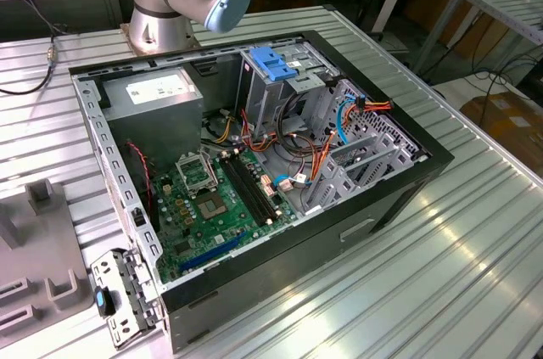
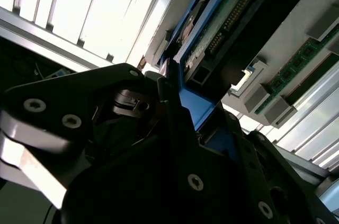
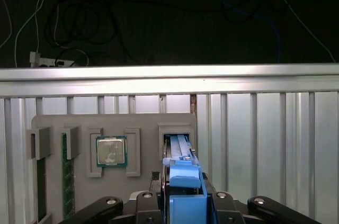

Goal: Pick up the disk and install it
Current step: 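Pick up the disk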

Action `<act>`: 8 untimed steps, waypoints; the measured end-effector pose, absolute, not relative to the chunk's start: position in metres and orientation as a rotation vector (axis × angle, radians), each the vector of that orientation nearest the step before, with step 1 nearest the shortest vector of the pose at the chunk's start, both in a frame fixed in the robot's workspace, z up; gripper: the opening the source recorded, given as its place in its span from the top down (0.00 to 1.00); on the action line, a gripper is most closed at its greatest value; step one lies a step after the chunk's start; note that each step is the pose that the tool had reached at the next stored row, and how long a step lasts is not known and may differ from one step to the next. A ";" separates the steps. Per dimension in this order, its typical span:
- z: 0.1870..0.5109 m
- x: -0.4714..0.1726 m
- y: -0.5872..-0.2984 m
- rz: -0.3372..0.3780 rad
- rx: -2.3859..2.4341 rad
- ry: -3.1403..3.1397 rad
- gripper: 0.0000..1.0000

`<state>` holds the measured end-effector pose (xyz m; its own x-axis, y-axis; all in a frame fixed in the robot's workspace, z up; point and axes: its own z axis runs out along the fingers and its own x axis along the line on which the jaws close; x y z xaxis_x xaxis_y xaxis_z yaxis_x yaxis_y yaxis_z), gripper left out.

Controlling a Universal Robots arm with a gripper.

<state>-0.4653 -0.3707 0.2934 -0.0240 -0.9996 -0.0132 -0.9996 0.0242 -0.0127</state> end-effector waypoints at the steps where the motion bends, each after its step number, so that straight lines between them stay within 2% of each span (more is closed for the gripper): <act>1: 0.293 -0.465 -0.371 0.000 -2.182 2.235 0.63; 8: 0.298 -0.465 -0.371 0.000 -2.182 2.235 0.63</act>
<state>-0.4653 -0.3707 0.2976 -0.0241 -0.9996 -0.0133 -0.9996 0.0243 -0.0128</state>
